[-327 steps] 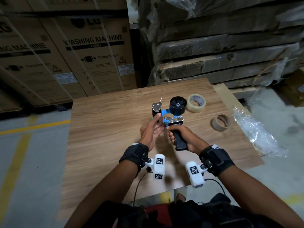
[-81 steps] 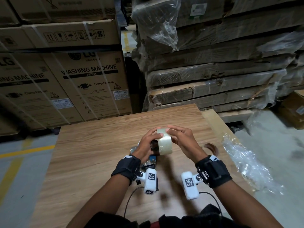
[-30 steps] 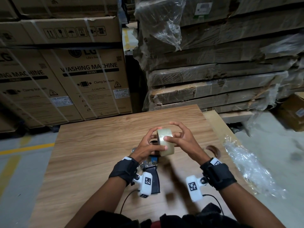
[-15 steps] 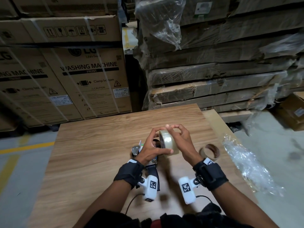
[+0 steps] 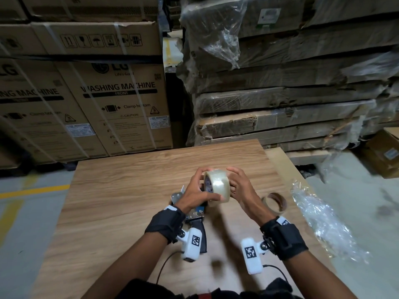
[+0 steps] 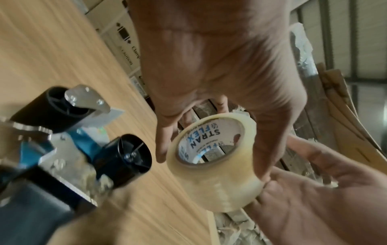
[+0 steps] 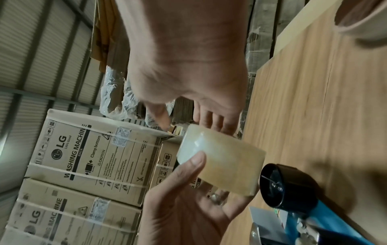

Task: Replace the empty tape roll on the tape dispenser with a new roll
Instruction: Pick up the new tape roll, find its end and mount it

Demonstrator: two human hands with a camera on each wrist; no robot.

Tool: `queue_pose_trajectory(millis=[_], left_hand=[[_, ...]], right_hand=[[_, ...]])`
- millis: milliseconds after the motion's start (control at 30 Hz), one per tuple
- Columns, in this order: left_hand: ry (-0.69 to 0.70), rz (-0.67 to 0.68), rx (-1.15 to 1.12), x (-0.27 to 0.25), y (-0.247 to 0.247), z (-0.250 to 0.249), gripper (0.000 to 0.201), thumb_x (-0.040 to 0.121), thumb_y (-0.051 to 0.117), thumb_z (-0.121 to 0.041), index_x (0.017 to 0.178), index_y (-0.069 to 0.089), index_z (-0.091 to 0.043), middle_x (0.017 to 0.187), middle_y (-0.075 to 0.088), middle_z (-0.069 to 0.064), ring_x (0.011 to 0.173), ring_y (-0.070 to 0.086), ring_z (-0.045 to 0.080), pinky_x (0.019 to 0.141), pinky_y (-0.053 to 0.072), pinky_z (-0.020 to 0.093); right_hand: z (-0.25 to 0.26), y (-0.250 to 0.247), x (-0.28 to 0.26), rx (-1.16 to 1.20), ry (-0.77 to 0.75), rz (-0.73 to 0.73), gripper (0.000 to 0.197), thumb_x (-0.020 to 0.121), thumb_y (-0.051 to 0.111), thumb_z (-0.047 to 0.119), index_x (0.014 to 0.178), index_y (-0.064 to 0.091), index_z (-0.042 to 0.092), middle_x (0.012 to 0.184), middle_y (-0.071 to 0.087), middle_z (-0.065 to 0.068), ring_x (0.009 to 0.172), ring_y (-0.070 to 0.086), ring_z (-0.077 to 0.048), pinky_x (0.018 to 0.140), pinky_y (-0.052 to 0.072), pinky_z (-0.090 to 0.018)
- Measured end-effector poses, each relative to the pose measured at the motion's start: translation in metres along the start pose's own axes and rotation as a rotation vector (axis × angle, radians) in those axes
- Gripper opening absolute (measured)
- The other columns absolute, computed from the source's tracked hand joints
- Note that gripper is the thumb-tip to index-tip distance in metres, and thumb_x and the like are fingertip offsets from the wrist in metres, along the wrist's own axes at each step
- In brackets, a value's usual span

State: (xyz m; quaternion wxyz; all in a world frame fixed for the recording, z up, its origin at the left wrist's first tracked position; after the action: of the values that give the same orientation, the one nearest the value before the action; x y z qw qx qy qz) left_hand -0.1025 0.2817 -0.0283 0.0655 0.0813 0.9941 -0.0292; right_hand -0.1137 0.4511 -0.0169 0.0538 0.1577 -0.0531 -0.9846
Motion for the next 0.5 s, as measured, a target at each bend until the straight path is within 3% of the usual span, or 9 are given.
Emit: queue_pose_trajectory(millis=[67,100,200,267,367,433,500], left_hand=[[0.009,0.003,0.069,0.004,-0.004,0.0,0.072,0.054,0.091,-0.023,0.115,0.056,-0.039,0.126,0.056,0.008,0.114,0.061,0.031,0.089,0.058,0.042],[0.016,0.001,0.083,0.007,-0.005,-0.001,0.065,0.055,0.086,-0.029,0.114,0.059,-0.036,0.126,0.058,0.008,0.112,0.061,0.028,0.094,0.055,0.044],[0.012,-0.045,0.07,0.013,-0.01,-0.009,0.045,0.06,0.076,-0.035,0.101,0.069,-0.017,0.1,0.068,0.004,0.088,0.064,0.018,0.081,0.051,0.036],[0.029,-0.076,0.165,0.019,-0.016,-0.012,0.029,0.064,0.081,-0.034,0.088,0.072,-0.02,0.087,0.07,-0.005,0.079,0.063,0.012,0.078,0.051,0.032],[0.086,-0.026,0.324,0.026,-0.023,-0.013,0.011,0.076,0.083,-0.023,0.079,0.074,-0.018,0.079,0.074,-0.001,0.073,0.064,0.009,0.074,0.053,0.03],[0.074,-0.01,0.382,0.028,-0.027,-0.014,0.008,0.08,0.082,-0.018,0.078,0.075,-0.015,0.077,0.074,0.008,0.066,0.064,0.013,0.064,0.056,0.03],[0.045,0.007,0.403,0.03,-0.03,-0.014,0.008,0.082,0.08,-0.016,0.078,0.074,-0.012,0.07,0.072,0.008,0.056,0.063,0.016,0.055,0.054,0.028]], right_hand=[[-0.005,-0.003,0.002,-0.071,-0.007,0.052,0.059,0.081,0.069,0.014,0.137,0.051,0.023,0.109,0.076,-0.013,0.096,0.069,-0.026,0.085,0.053,-0.043],[-0.006,-0.003,0.003,-0.12,-0.018,0.067,0.059,0.085,0.069,0.006,0.138,0.051,0.023,0.106,0.078,-0.011,0.094,0.069,-0.023,0.084,0.055,-0.038],[-0.008,-0.001,0.002,-0.174,-0.01,0.113,0.057,0.091,0.066,-0.006,0.139,0.05,0.02,0.096,0.077,-0.008,0.077,0.069,-0.005,0.066,0.05,-0.015],[-0.01,-0.001,0.003,-0.206,-0.017,0.138,0.058,0.09,0.067,-0.006,0.141,0.051,0.018,0.097,0.078,-0.016,0.075,0.067,-0.002,0.065,0.048,-0.011],[-0.01,0.0,0.004,-0.245,-0.016,0.168,0.063,0.088,0.071,-0.002,0.143,0.049,0.018,0.085,0.079,-0.003,0.076,0.066,-0.003,0.074,0.049,-0.016],[-0.011,0.0,0.004,-0.276,-0.029,0.198,0.074,0.08,0.077,0.01,0.148,0.047,0.018,0.091,0.077,-0.011,0.086,0.066,-0.012,0.087,0.051,-0.03],[-0.01,-0.001,0.005,-0.3,-0.035,0.239,0.078,0.079,0.077,0.013,0.149,0.045,0.019,0.099,0.076,-0.019,0.092,0.067,-0.018,0.09,0.051,-0.036]])
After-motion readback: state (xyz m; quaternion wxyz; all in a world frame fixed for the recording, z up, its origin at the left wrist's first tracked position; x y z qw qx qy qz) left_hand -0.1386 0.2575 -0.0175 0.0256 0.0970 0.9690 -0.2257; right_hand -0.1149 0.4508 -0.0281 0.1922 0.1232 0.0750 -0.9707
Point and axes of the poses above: each hand's wrist, its own x-axis towards the middle knuckle, its own y-axis out of the palm, z = x × y, the point moved 2 cm from there along x, towards the middle knuckle
